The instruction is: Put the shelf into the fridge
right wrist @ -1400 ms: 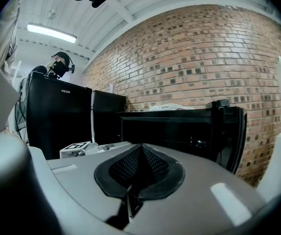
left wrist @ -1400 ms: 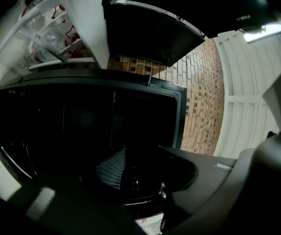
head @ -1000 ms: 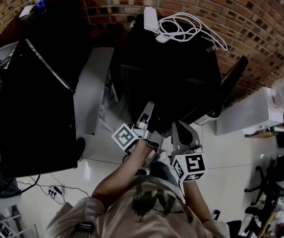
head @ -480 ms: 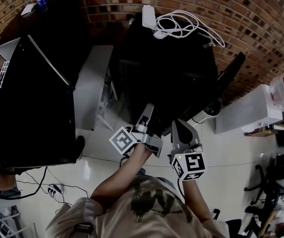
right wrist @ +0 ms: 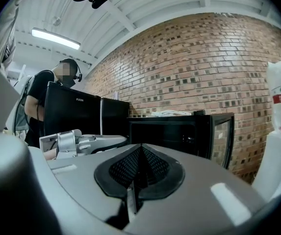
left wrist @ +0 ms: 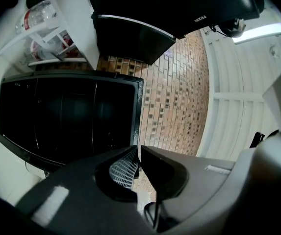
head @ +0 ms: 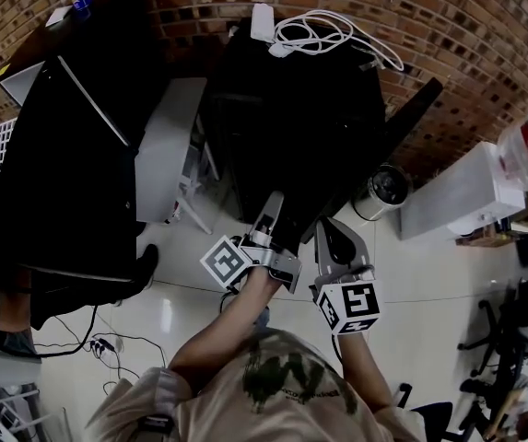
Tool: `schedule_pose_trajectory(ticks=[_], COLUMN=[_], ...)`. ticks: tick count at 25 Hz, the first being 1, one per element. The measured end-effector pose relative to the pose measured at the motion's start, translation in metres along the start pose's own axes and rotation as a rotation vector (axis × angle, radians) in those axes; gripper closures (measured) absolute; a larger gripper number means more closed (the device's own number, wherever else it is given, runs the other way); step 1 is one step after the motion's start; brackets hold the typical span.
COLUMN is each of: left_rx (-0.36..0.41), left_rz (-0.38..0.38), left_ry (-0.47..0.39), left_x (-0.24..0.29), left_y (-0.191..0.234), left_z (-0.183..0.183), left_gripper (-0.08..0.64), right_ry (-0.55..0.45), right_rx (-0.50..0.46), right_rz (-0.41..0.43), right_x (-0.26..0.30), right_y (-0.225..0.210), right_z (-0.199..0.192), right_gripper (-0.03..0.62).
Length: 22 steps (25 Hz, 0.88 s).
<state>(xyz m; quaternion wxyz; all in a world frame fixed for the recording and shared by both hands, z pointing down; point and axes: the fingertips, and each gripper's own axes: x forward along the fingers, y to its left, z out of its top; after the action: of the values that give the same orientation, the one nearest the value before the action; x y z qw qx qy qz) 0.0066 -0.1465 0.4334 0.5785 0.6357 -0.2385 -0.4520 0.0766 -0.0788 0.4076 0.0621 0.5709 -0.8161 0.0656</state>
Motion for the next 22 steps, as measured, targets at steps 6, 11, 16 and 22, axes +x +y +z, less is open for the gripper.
schedule_pose_trajectory(ticks=[6, 11, 16, 22], left_rx=[0.012, 0.026, 0.040, 0.055], left_rz=[-0.002, 0.001, 0.005, 0.003], left_ry=[0.003, -0.003, -0.013, -0.025], left_x=[-0.024, -0.051, -0.081, -0.113], left_y=[-0.010, -0.017, -0.029, -0.046], left_z=[-0.028, -0.044, -0.060, -0.075], left_gripper=[0.558, 0.558, 0.558, 0.558], right_ry=[-0.019, -0.034, -0.036, -0.039], right_rx=[0.017, 0.021, 0.015, 0.015], right_rz=[0.003, 0.010, 0.021, 0.033], right_x=[-0.036, -0.065, -0.095, -0.124], right_y=[0.001, 0.010, 0.023, 0.041], right_z=[-0.006, -0.010, -0.013, -0.017], right_gripper=[0.592, 0.592, 0.592, 0.592])
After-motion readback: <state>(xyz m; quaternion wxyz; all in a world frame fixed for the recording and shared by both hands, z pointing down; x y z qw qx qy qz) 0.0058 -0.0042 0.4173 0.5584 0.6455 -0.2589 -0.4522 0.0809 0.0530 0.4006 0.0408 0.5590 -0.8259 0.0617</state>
